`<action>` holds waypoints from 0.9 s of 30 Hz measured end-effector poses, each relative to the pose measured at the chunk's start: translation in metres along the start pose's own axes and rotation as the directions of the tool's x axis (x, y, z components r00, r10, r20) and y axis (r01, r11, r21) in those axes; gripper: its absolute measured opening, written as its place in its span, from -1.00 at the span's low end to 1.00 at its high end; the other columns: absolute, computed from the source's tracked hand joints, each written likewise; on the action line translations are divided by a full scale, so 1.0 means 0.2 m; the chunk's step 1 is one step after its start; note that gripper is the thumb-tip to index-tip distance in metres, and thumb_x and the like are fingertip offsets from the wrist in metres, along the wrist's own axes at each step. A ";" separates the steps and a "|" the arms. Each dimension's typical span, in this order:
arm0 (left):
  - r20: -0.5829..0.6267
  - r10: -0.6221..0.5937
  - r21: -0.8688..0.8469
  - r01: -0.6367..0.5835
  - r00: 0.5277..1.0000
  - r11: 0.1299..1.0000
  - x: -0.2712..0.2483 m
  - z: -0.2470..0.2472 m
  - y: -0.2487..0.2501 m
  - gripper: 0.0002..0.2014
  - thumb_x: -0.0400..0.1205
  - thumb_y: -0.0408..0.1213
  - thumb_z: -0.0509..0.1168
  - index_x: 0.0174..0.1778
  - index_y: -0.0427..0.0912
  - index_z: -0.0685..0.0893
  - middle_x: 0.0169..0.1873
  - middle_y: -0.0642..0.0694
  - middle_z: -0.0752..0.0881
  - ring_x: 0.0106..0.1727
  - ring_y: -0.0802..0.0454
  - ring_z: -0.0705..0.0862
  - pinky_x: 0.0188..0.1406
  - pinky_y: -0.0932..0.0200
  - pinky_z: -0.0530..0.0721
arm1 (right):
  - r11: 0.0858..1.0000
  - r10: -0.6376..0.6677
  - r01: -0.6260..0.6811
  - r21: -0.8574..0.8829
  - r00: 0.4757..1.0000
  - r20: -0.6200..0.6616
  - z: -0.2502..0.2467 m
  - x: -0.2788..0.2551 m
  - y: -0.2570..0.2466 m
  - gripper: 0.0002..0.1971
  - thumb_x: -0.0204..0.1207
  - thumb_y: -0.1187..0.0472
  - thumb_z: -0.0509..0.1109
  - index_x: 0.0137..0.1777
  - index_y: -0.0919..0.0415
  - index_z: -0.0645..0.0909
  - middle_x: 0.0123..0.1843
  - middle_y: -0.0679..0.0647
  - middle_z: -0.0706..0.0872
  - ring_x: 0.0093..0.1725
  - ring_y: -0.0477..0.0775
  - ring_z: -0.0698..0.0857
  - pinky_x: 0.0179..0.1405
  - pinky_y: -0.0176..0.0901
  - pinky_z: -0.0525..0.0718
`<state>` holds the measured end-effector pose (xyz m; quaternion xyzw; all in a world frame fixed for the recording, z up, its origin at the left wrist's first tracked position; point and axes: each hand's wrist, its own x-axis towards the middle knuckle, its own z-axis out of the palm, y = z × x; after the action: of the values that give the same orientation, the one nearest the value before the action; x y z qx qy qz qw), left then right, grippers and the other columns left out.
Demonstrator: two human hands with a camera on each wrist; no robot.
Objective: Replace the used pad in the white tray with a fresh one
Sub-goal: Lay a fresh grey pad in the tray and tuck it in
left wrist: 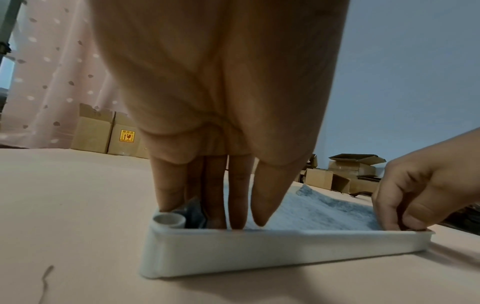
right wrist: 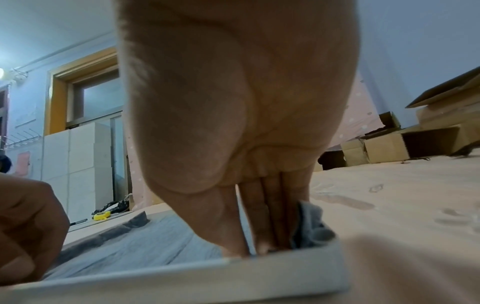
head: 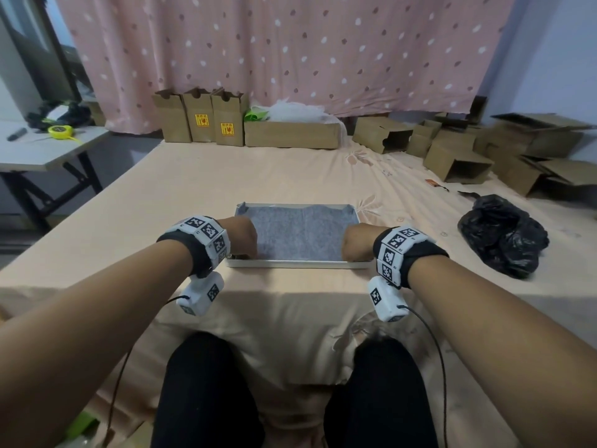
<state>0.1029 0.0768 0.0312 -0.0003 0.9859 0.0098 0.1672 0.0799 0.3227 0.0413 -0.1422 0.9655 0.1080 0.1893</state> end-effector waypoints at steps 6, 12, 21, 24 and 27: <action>-0.014 -0.031 -0.047 0.030 0.999 0.998 0.05 -0.02 0.01 -0.72 0.65 -0.17 0.37 0.16 -0.24 0.81 0.16 -0.17 0.80 0.12 -0.08 0.74 0.05 0.11 0.65 | 0.992 -0.074 0.079 0.102 0.996 -0.059 0.07 0.08 0.03 -0.78 0.55 0.30 0.20 -0.14 0.22 0.71 -0.07 0.14 0.72 -0.05 0.19 0.66 -0.11 -0.15 0.53; 0.065 -0.066 0.077 0.061 0.996 0.995 0.11 -0.05 0.10 -0.61 0.65 0.03 0.35 0.20 -0.20 0.76 0.15 -0.09 0.78 0.16 -0.08 0.71 0.32 0.02 0.55 | 0.961 0.011 -0.009 0.277 1.000 -0.007 0.00 0.10 -0.02 -0.69 0.69 0.29 0.17 0.26 0.38 0.67 0.10 0.18 0.66 0.05 0.18 0.63 -0.03 -0.15 0.49; 0.220 0.132 -0.923 0.250 0.967 -0.293 0.37 -0.23 0.27 -0.87 0.74 -0.39 0.16 -0.05 -0.35 0.56 -0.09 -0.33 0.73 -0.13 -0.19 0.73 0.10 -0.06 0.78 | -0.431 0.041 0.064 0.900 0.998 -0.052 -0.10 0.41 -0.19 -0.87 0.62 0.33 0.20 -0.09 0.31 0.56 -0.29 0.15 0.59 -0.37 0.05 0.60 -0.19 -0.14 0.65; 0.234 0.085 -0.840 0.246 0.968 -0.484 0.49 -0.15 0.28 -0.85 0.76 -0.38 0.09 0.03 -0.34 0.55 -0.03 -0.32 0.71 -0.13 -0.20 0.74 -0.24 -0.01 0.78 | -0.697 0.015 0.006 0.717 1.000 0.006 -0.03 0.51 -0.20 -0.81 0.71 0.25 0.14 0.01 0.35 0.53 -0.13 0.19 0.63 -0.27 0.04 0.61 -0.16 -0.14 0.62; 0.241 0.042 -0.847 0.231 0.970 -0.478 0.55 -0.04 0.27 -0.65 0.80 -0.39 0.02 0.47 -0.36 0.47 0.35 -0.35 0.65 0.22 -0.26 0.73 0.02 -0.03 0.74 | -0.781 0.016 -0.006 0.625 0.999 0.029 0.06 0.59 -0.16 -0.57 0.78 0.15 0.11 0.55 0.38 0.32 0.42 0.39 0.56 0.39 0.31 0.60 0.36 0.13 0.54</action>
<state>-0.0040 0.1300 0.0030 -0.2348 0.4756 0.8318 0.1639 -0.0103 0.2677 -0.0219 0.1471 0.4244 -0.8725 0.1924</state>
